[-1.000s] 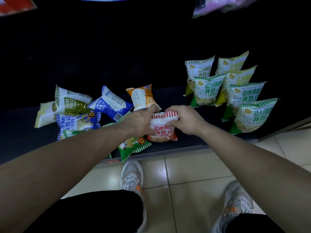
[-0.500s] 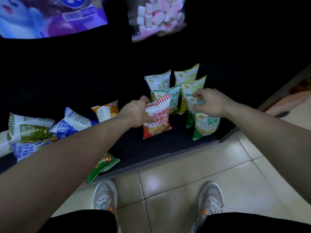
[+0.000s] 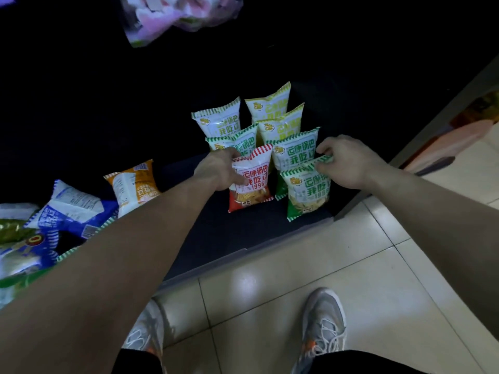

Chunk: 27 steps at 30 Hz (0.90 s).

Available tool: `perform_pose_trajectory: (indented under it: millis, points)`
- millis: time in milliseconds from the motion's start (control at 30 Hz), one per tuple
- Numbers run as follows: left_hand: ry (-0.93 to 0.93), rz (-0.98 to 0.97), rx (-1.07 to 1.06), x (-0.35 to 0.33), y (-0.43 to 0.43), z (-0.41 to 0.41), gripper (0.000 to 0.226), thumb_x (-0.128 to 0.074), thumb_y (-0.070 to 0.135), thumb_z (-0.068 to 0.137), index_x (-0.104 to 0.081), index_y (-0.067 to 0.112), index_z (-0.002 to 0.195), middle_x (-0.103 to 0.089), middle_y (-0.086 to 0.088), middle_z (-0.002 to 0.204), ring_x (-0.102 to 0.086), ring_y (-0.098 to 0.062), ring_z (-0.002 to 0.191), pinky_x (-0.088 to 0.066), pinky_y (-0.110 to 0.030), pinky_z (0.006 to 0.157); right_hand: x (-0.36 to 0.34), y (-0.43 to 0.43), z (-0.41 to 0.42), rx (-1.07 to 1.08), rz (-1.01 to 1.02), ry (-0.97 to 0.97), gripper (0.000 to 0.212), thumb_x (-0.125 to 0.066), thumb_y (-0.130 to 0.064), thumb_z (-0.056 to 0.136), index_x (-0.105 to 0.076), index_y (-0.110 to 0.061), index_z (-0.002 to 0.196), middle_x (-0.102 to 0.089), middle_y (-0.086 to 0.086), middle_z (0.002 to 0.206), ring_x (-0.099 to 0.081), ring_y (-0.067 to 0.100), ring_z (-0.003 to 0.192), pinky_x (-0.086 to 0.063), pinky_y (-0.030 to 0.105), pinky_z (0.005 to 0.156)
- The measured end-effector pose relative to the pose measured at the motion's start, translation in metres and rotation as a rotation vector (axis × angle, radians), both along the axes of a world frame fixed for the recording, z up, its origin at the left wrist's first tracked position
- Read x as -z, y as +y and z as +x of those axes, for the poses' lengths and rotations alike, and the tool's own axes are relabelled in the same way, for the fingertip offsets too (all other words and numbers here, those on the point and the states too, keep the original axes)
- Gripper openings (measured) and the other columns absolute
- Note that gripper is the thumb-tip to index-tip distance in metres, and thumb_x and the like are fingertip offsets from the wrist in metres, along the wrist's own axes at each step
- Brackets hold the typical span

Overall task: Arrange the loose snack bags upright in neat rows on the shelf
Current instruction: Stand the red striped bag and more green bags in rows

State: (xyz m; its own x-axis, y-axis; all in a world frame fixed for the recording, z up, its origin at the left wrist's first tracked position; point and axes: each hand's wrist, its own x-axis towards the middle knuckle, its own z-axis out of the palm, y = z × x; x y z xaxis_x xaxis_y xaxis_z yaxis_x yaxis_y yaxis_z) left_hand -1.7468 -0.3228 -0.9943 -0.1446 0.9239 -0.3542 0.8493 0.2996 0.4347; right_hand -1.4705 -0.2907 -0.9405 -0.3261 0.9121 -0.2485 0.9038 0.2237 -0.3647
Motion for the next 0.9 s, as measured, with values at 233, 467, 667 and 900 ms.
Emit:
perform_pose_trajectory:
  millis: [233,467,667,900]
  points:
    - [0.132,0.038,-0.012,0.007,-0.001,0.008,0.084,-0.081,0.046,0.074,-0.041,0.028,0.145,-0.040,-0.005,0.140,-0.047,-0.025,0.126,-0.050,-0.043,0.096,0.002,-0.009,-0.011,-0.064,-0.006,-0.027,0.047,-0.063,-0.035,0.093,-0.054,-0.016,0.135,-0.049,0.009,0.129,-0.052,0.026,0.119,-0.047,0.039,0.098]
    - [0.197,0.070,0.051,-0.021,-0.014,0.006,0.092,-0.076,0.055,0.076,-0.032,0.023,0.150,-0.043,-0.006,0.144,-0.041,-0.026,0.132,-0.046,-0.047,0.101,-0.018,-0.024,-0.034,-0.126,0.016,-0.096,0.057,-0.061,-0.040,0.093,-0.047,-0.018,0.143,-0.044,0.009,0.143,-0.047,0.027,0.128,-0.044,0.039,0.102]
    - [0.222,0.034,0.146,-0.077,-0.075,-0.049,0.070,-0.067,0.056,0.083,-0.046,0.023,0.141,-0.050,-0.005,0.139,-0.049,-0.023,0.124,-0.045,-0.036,0.099,-0.055,-0.060,-0.089,-0.199,0.039,-0.080,0.056,-0.061,-0.041,0.093,-0.046,-0.021,0.144,-0.044,0.008,0.142,-0.046,0.029,0.128,-0.045,0.042,0.101]
    - [0.244,-0.113,0.032,-0.101,-0.210,-0.154,0.068,-0.065,0.055,0.085,-0.047,0.021,0.141,-0.055,-0.005,0.138,-0.055,-0.024,0.119,-0.045,-0.031,0.094,-0.042,-0.134,-0.191,-0.381,-0.053,-0.074,0.057,-0.058,-0.045,0.095,-0.043,-0.023,0.145,-0.044,0.006,0.144,-0.045,0.029,0.129,-0.043,0.040,0.096]
